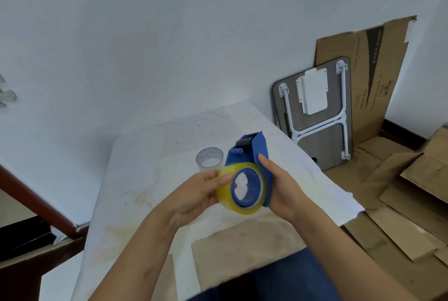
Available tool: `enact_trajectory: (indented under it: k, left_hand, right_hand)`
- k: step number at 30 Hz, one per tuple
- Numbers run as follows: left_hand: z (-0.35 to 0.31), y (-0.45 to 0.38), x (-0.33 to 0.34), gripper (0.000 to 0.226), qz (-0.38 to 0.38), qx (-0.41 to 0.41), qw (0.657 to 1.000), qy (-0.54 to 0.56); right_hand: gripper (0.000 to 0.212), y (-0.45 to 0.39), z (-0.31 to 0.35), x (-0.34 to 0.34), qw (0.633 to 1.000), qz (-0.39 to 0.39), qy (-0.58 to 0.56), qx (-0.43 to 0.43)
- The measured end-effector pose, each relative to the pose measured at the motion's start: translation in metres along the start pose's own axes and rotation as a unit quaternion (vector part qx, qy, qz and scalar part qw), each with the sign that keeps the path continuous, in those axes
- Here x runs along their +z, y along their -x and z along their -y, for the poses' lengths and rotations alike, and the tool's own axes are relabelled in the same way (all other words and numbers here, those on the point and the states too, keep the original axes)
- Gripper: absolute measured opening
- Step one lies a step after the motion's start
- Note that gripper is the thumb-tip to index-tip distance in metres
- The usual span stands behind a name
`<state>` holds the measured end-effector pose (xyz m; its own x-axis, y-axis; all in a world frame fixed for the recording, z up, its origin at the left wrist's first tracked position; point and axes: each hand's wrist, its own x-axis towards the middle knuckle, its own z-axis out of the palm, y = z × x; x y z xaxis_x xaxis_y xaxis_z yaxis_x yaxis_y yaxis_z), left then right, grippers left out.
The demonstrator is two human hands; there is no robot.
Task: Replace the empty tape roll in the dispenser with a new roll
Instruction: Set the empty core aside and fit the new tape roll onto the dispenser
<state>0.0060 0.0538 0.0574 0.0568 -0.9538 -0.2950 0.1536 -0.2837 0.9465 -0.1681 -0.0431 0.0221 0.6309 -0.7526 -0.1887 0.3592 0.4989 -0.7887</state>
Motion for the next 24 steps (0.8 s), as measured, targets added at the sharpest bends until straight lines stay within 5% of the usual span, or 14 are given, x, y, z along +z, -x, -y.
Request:
enact_trajectory:
  k: [3,13,17,21,24]
  left_hand:
    - [0.003,-0.003,0.008,0.049,-0.036,0.040,0.999,0.008]
    - [0.010,0.001,0.019,0.042,0.022,0.069,0.997,0.000]
    - [0.016,0.003,0.020,0.036,-0.011,0.092,0.996,0.006]
    - [0.024,0.002,0.024,0.041,-0.063,0.109,0.992,-0.032]
    - [0.027,0.002,0.029,0.041,-0.098,0.136,0.986,-0.024]
  right_hand:
    - [0.036,-0.004,-0.003,0.006,0.995,0.002,0.102,-0.021]
    - [0.043,-0.004,-0.002,0.012,0.985,0.015,0.163,-0.051]
    - [0.059,-0.008,-0.003,0.013,0.970,-0.012,0.218,-0.104]
    - [0.033,-0.001,0.000,0.021,0.919,-0.081,0.311,-0.229]
    - [0.015,0.003,0.000,0.021,0.880,-0.061,0.381,-0.278]
